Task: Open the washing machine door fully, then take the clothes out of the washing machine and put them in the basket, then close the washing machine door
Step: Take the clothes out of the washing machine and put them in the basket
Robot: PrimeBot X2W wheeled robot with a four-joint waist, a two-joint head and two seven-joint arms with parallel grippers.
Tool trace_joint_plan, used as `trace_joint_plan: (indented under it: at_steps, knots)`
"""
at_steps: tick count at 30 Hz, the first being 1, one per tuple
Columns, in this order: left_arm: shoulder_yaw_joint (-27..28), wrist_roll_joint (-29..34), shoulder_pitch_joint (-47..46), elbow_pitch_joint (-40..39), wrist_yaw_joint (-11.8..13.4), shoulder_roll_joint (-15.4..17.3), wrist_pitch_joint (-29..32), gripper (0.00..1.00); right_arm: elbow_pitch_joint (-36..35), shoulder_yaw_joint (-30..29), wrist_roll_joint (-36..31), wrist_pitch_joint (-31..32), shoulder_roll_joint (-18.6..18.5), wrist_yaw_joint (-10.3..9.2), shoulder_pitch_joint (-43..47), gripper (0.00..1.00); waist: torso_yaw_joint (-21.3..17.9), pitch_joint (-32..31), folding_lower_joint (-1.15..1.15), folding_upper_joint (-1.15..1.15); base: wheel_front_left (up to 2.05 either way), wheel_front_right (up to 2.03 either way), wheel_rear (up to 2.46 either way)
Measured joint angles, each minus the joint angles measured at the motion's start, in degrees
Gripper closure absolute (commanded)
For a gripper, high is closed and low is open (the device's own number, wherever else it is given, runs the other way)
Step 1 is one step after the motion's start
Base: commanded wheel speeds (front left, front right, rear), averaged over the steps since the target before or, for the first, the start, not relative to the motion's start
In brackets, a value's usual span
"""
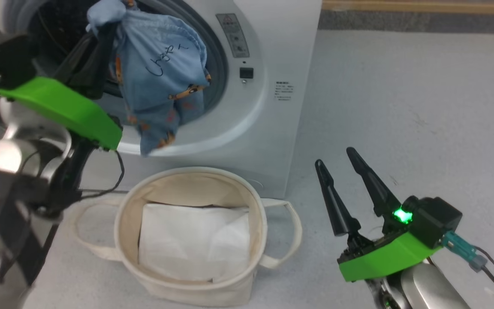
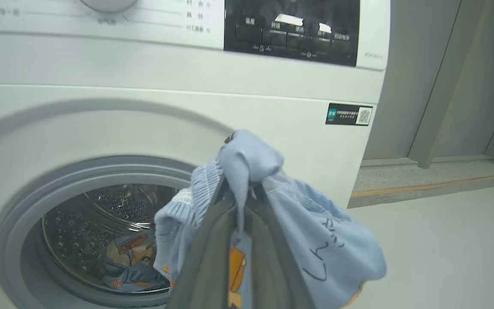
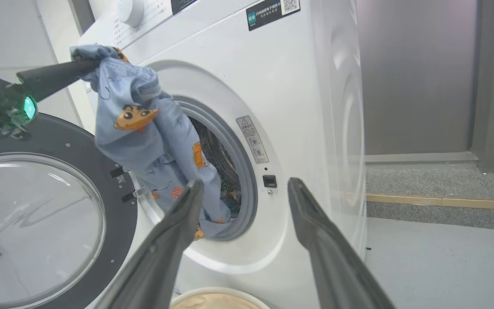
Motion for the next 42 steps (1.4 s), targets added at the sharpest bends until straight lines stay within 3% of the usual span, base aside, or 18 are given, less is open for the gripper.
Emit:
trace_joint_plan:
  at_steps: [4,9,23,27,33,37,38,42]
  knots:
    - [2.0,-1.4,3.8,-12.2,4.8,2.7,5.2,1.00,0.3,0.3,0.0,0.0,0.0,0.00,1.2,0.00,1.3,-1.4,0.00,0.00,0.00,0.00,0.00]
    - [1.6,-2.2,9.2,-17.3,7.6,3.8,8.5,1.00,0.5,1.0,0.5,0.0,0.0,0.00,1.3,0.00,2.0,-1.5,0.00,0.00,0.00,0.00,0.00]
    - [1.7,-4.2,18.6,-10.8,8.0,3.8,5.6,1.00,0.7,1.2,0.7,0.0,0.1,0.00,0.5,0.00,-1.3,1.5,0.00,0.00,0.00,0.00,0.00]
    - [1.1,-4.1,22.2,-4.7,7.8,3.2,3.2,1.00,0.7,0.5,0.9,0.0,0.2,0.00,0.4,0.00,-3.1,2.7,0.00,0.00,0.00,0.00,0.00]
    - [-0.6,-2.9,23.0,13.4,5.0,-0.7,-3.9,1.00,0.4,0.5,0.8,0.0,0.2,0.00,-0.8,0.00,-5.8,5.8,0.00,0.00,0.00,0.00,0.00]
    - [-1.4,-1.5,19.6,28.5,2.4,-3.1,-10.0,1.00,-0.4,0.3,0.5,-0.1,0.2,0.00,-2.3,0.00,-7.6,8.6,0.00,0.00,0.00,0.00,0.00]
    - [-1.4,-1.5,19.6,28.5,2.4,-3.1,-10.0,1.00,-0.4,0.3,0.5,-0.1,0.2,0.00,-2.3,0.00,-7.6,8.6,0.00,0.00,0.00,0.00,0.00]
    - [-1.2,-0.7,12.9,41.5,0.5,-5.0,-14.7,1.00,-1.0,0.0,0.3,-0.1,0.2,0.00,-2.9,0.00,-9.5,11.8,0.00,0.00,0.00,0.00,0.00]
